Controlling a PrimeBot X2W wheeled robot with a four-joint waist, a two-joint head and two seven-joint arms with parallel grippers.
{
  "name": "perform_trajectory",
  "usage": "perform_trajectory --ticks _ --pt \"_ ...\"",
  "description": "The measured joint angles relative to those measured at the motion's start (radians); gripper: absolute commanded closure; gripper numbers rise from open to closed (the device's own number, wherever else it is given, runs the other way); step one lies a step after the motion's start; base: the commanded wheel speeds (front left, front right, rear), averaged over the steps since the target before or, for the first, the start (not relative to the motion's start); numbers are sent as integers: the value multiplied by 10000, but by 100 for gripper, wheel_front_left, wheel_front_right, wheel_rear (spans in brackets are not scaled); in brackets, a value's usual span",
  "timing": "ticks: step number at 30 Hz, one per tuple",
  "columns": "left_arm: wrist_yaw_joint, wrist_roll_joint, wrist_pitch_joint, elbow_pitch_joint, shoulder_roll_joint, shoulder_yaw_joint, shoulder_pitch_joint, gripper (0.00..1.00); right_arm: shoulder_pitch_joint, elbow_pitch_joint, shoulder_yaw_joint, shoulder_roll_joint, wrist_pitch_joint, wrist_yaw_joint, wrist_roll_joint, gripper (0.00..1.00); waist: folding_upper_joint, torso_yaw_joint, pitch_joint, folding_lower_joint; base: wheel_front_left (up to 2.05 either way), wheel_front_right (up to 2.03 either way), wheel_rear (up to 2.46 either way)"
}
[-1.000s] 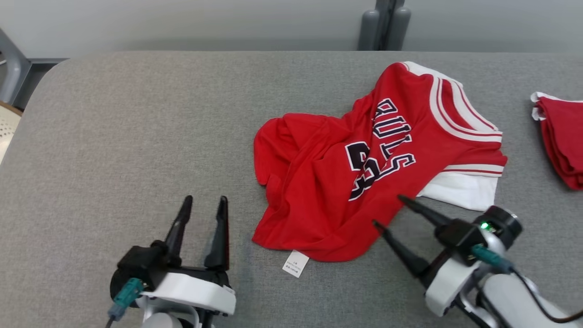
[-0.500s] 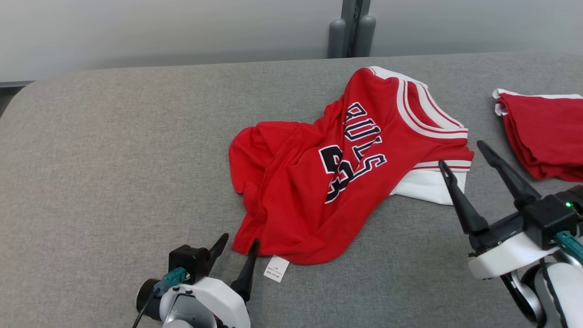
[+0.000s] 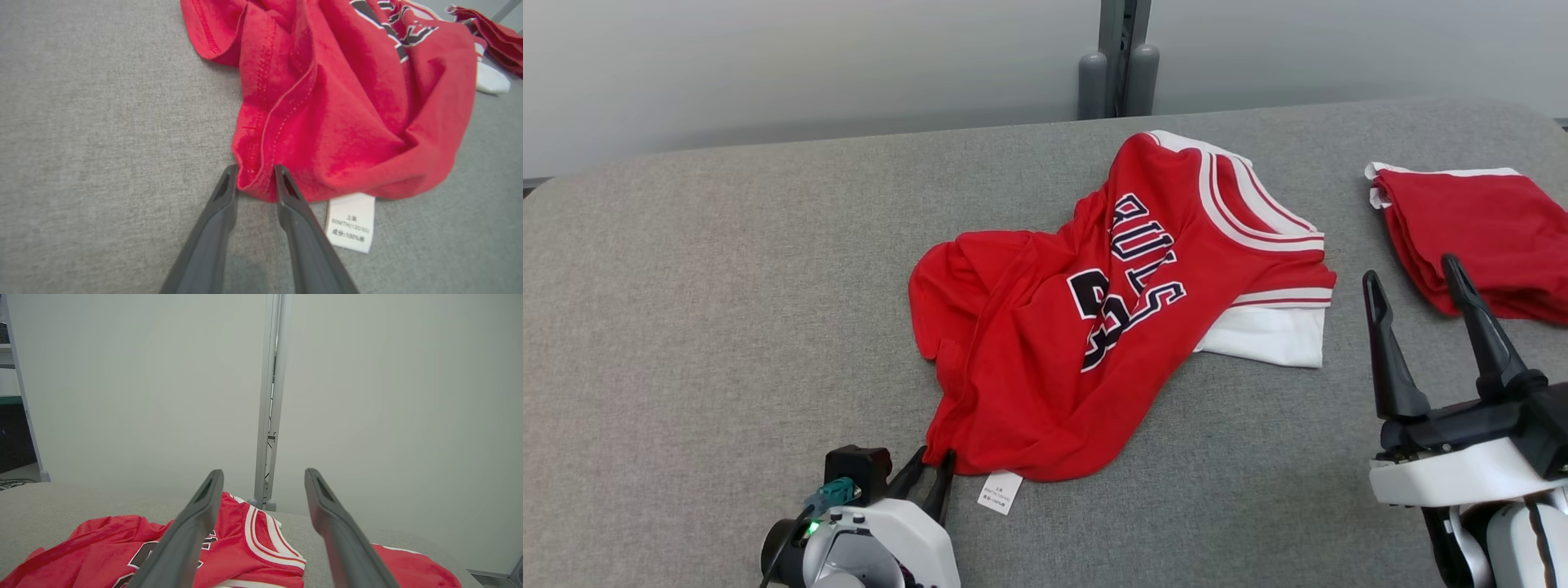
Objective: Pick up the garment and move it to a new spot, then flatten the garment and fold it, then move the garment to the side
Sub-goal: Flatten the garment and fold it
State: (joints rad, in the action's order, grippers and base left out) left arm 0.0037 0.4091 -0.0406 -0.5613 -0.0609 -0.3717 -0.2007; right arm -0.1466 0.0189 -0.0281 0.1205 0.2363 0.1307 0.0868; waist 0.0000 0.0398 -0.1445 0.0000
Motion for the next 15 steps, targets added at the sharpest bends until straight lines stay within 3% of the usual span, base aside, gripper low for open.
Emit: perform_trajectory --ticks 3,6,15 --pt "-29 111 -65 -247 31 -67 -129 65 135 6 117 -209 42 0 17 0 0 19 65 0 0 0 0" --pt "-38 238 -209 -460 58 -155 -193 100 186 -33 104 -316 104 0 15 0 0 1 112 0 0 0 0" --pt "255 702 -922 -280 -171 424 -539 100 291 -180 125 -441 142 0 -25 0 0 -243 192 0 0 0 0"
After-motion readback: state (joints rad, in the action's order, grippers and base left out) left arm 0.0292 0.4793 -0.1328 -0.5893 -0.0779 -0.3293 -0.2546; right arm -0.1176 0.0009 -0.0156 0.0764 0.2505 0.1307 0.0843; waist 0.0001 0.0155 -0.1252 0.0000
